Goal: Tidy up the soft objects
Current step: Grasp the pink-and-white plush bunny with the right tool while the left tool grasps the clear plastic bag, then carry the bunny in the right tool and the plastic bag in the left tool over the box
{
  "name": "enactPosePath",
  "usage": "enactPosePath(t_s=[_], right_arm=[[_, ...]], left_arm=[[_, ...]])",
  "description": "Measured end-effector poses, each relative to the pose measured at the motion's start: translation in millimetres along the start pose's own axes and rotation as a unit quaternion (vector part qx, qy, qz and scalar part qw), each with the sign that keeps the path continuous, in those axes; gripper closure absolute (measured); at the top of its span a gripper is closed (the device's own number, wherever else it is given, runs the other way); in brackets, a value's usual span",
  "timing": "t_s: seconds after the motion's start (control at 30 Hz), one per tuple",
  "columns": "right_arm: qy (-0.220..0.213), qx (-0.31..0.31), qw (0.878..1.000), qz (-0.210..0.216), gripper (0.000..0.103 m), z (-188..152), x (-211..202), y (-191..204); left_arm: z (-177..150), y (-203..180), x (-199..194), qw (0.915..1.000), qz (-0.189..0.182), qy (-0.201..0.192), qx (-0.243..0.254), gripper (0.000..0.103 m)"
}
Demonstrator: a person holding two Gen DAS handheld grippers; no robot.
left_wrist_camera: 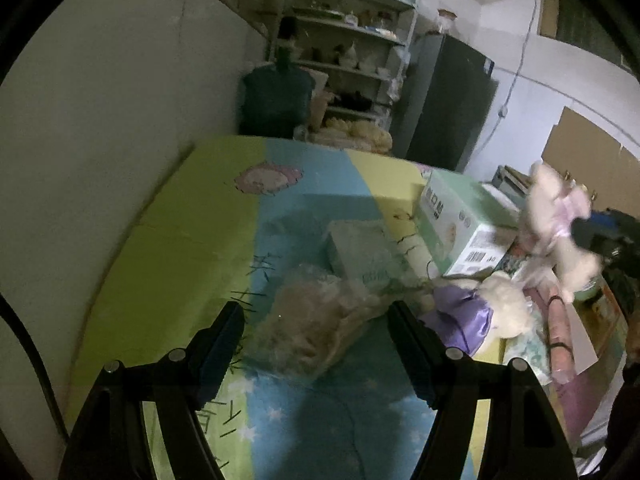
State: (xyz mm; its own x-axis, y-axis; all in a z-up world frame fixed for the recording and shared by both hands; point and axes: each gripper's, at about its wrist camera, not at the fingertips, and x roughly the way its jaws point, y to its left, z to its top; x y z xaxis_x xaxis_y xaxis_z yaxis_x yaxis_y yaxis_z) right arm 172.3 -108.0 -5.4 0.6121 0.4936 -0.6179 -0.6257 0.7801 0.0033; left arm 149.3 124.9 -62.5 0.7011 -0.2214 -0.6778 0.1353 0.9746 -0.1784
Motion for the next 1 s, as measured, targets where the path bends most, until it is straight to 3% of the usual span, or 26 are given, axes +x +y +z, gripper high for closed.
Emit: enactPosePath(t_s=[0.33, 0.4, 0.47, 1.0], right_arm=[[-0.007, 0.028, 1.0, 0.008, 0.074, -2, -1, -1], [-0.006, 0.031, 0.999, 0.011, 0.074, -3, -1, -2], [-0.006, 0.033, 0.999, 0.013, 0.074, -3, 1, -2], [-0.024, 0.036, 0.999, 0.017, 0.074, 1, -9, 4]], left_arm=[[-2, 2, 11, 0.9999, -0.005, 0.006, -0.01, 0.034], [-2, 3, 11, 0.9999, -0.007, 0.002, -0.014, 0.037], [-5, 4, 10, 0.9999, -0.004, 0.001, -0.017, 0.047], [-4, 5, -21, 0.9986, 0.018, -0.044, -0.025, 0.049]])
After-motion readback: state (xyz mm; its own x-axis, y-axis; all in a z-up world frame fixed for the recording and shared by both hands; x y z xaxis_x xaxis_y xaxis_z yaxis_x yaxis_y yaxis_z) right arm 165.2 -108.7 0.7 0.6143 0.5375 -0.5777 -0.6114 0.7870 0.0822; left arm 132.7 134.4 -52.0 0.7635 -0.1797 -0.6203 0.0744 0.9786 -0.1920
